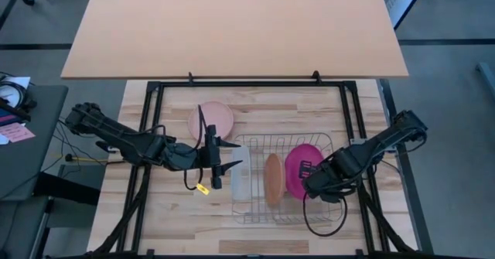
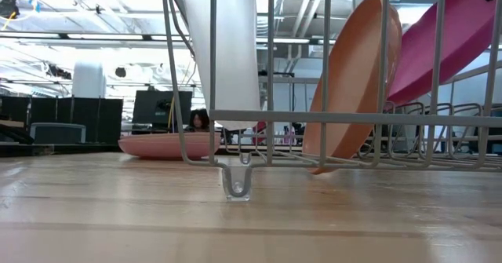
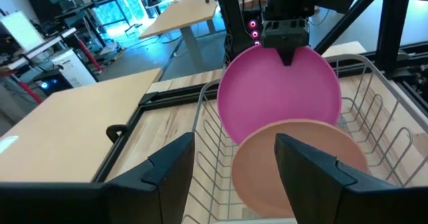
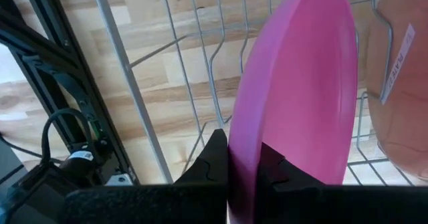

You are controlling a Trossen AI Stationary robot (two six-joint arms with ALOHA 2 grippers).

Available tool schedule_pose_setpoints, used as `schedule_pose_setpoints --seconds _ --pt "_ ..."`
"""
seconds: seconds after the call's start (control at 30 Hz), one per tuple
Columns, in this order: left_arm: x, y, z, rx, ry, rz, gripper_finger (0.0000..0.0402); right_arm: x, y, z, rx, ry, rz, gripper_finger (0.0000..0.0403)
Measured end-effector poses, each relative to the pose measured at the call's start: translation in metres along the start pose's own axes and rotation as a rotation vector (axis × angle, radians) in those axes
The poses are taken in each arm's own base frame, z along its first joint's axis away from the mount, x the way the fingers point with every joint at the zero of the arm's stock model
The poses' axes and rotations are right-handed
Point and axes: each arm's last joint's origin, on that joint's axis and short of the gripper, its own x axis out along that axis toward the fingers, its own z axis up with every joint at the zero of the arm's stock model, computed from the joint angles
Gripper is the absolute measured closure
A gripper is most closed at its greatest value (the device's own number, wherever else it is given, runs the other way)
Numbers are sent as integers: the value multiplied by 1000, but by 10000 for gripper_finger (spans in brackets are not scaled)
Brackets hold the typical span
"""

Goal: Sort dishes
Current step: Put the pink plate in the dish rack

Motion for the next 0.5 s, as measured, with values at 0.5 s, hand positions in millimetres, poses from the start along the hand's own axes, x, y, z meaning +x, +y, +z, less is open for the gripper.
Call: schedule_pose_setpoints --seconds 0.5 --pt "0 0 0 -8 2 -1 200 -19 -11 -9 7 -134 -4 384"
